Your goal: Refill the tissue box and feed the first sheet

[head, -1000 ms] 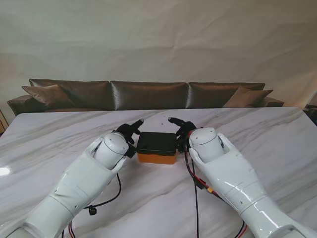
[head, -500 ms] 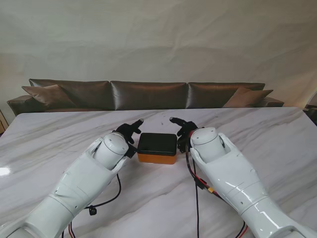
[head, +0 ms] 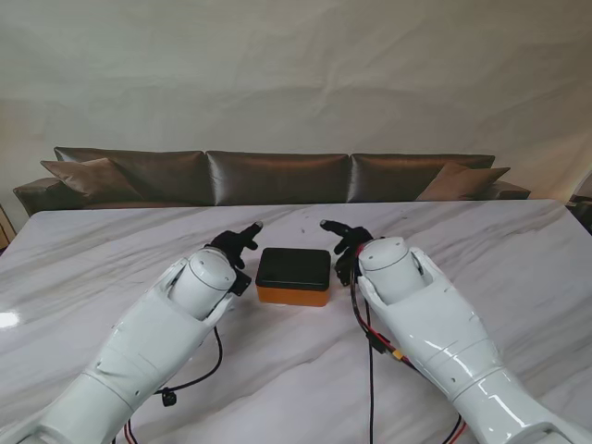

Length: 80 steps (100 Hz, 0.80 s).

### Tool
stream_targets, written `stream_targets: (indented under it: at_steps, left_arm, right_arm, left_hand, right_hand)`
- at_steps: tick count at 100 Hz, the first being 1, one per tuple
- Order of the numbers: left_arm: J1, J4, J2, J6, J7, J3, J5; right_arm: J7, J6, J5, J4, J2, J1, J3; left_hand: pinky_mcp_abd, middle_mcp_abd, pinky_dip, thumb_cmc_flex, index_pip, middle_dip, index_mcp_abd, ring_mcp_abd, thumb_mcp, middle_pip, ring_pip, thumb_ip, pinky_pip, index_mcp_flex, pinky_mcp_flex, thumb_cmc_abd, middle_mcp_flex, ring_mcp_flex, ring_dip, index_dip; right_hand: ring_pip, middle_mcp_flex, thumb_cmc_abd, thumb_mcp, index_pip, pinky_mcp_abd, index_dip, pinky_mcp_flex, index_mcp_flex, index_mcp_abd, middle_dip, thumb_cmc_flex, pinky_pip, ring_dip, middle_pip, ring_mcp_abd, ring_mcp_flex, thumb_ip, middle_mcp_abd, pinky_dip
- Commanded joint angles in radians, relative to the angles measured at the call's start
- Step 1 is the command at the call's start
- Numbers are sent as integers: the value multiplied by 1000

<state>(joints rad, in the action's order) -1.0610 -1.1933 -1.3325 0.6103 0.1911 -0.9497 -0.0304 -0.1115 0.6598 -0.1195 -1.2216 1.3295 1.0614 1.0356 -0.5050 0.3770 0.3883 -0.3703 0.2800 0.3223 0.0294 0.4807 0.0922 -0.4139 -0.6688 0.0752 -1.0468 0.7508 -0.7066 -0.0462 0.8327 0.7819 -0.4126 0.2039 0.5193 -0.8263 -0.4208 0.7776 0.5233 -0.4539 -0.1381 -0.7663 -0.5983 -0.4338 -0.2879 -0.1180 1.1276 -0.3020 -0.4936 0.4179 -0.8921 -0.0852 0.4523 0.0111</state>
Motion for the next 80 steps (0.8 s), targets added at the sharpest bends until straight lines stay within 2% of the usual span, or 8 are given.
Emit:
stream_targets:
  at_steps: [1, 12, 17, 37, 48, 65, 73, 80]
  left_arm:
    - [-4, -13, 8, 4, -23, -5, -13]
    - [4, -7, 27, 15, -70, -8, -34]
    - [12, -1, 36, 18, -96, -7, -43]
    - [48, 58, 64, -37, -165, 15, -92]
    - [63, 80, 80, -106, -193, 36, -132]
    - [72, 77, 108, -164, -247, 69, -200]
    - [69, 81, 110, -195, -247, 74, -206]
    - [65, 92, 106, -224, -235, 75, -199]
  right_arm:
    - [29, 6, 25, -8, -17, 3, -5]
    - [39, 13, 103, -14, -32, 5, -20]
    - [45, 19, 140, -16, -40, 5, -29]
    - [62, 29, 250, -13, -61, -1, -65]
    - [62, 9, 290, -2, -67, -3, -83]
    - [44, -71, 303, 18, -68, 7, -91]
    - [30, -95, 303, 25, -65, 13, -93]
    - [19, -118, 302, 31, -62, 17, -95]
  left_hand:
    - [56, -41, -14, 7, 6, 4, -41, 5, 13, -20, -6, -10, -183, 19, 4, 27, 10, -30, 2, 15]
    - [65, -73, 20, 5, 2, 4, -17, -24, 12, -12, 25, -4, -173, -7, 117, 30, -39, -83, 10, 19]
    - [68, -82, 44, 4, 5, 5, -1, -31, 11, -12, 31, 0, -169, -11, 161, 32, -58, -100, 9, 23]
    - [125, -103, 132, -7, 20, 12, 43, -58, 17, -22, 20, 8, -175, -18, 281, 30, -90, -142, -4, 35]
    - [171, -155, 175, -9, 37, 26, 43, -81, 23, -48, 3, 8, -187, -18, 330, 26, -97, -160, -35, 40]
    - [230, -195, 204, -1, 52, 42, 25, -123, 29, -73, -3, 9, -182, -35, 398, 27, -126, -202, -87, 44]
    - [243, -204, 211, 2, 56, 49, 23, -132, 30, -86, -8, 9, -176, -40, 425, 29, -135, -217, -113, 46]
    - [247, -204, 219, 3, 60, 56, 22, -131, 31, -99, -16, 8, -175, -41, 439, 28, -138, -225, -139, 46]
  right_hand:
    - [30, -63, 22, -25, 42, 46, -22, -21, -33, 68, 9, -4, 55, 2, -19, -34, -48, -19, -57, 18]
    - [68, -196, -7, -32, 119, 40, -80, -36, -152, 177, 5, -52, 127, 3, -46, -49, -133, -14, -145, 77]
    - [114, -260, -27, -34, 134, 46, -157, -51, -207, 218, -30, -77, 168, 7, -81, -65, -187, -13, -186, 138]
    - [354, -410, -70, -41, 293, 119, -374, -104, -371, 397, -298, -146, 388, -149, -326, -132, -361, 1, -334, 302]
    - [458, -443, -77, -36, 367, 146, -461, -119, -415, 462, -439, -152, 447, -218, -455, -174, -394, -1, -388, 349]
    - [623, -486, -106, -4, 386, 180, -487, -142, -443, 492, -659, -158, 518, -296, -653, -238, -414, -37, -478, 393]
    - [636, -501, -119, 5, 408, 176, -493, -145, -456, 499, -709, -173, 521, -297, -697, -244, -415, -51, -494, 398]
    - [630, -503, -142, 24, 464, 174, -441, -143, -448, 518, -744, -191, 518, -286, -692, -242, -415, -38, -497, 400]
